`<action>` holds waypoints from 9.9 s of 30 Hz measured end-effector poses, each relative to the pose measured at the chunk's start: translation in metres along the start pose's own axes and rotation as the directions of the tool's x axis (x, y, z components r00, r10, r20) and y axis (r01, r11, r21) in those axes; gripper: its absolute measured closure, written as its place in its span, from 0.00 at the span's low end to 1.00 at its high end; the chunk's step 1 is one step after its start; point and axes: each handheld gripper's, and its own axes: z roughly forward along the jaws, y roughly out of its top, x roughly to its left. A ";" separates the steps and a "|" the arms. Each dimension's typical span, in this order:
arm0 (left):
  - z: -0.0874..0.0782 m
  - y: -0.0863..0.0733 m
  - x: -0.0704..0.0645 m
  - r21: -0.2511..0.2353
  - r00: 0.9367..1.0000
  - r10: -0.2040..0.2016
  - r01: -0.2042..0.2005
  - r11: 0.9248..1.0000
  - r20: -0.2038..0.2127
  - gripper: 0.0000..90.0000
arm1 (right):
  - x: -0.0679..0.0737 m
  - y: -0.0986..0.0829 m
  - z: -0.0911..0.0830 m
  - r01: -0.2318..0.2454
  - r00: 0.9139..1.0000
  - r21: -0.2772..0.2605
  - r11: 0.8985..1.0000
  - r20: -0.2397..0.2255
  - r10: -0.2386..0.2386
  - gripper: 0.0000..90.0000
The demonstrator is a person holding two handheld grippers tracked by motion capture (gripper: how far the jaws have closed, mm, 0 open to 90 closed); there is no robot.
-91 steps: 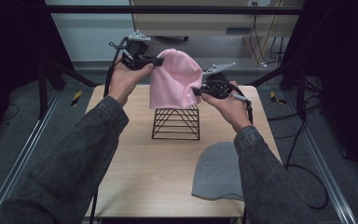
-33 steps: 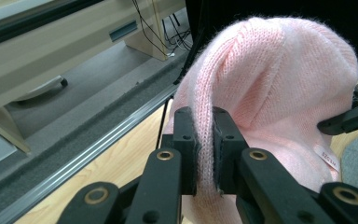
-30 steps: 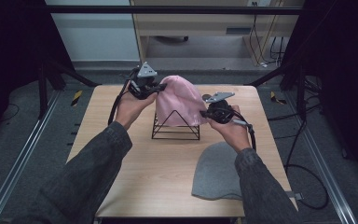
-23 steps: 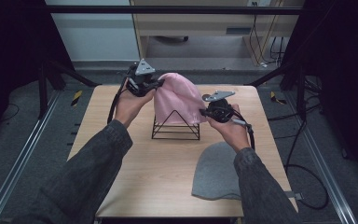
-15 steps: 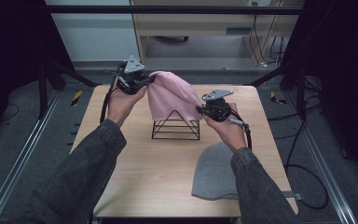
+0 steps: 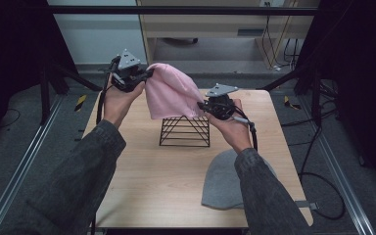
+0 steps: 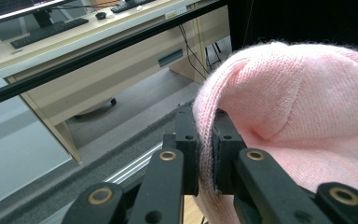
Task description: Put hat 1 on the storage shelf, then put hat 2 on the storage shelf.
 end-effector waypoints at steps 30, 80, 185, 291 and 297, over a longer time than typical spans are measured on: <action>0.022 -0.029 -0.064 0.074 0.985 0.058 -0.071 0.995 0.165 0.92 | -0.008 -0.055 0.004 0.000 1.000 0.152 0.988 -0.002 0.000 0.91; -0.030 -0.064 -0.079 0.174 0.988 0.026 -0.053 0.983 0.155 0.49 | -0.028 -0.126 -0.062 -0.193 0.981 0.317 0.929 0.091 0.172 0.38; -0.093 -0.187 -0.092 0.426 0.949 -0.080 -0.060 0.903 0.303 0.14 | 0.017 -0.080 -0.156 -0.025 0.987 0.088 0.996 -0.155 0.039 0.96; -0.099 0.046 -0.083 0.272 0.913 0.127 -0.245 0.931 0.387 0.96 | 0.034 0.080 -0.153 0.056 0.979 -0.104 0.993 -0.188 -0.075 0.96; -0.094 0.057 -0.076 0.263 0.916 0.121 -0.233 0.936 0.381 0.96 | 0.021 0.090 -0.150 0.040 0.981 -0.107 0.993 -0.185 -0.060 0.96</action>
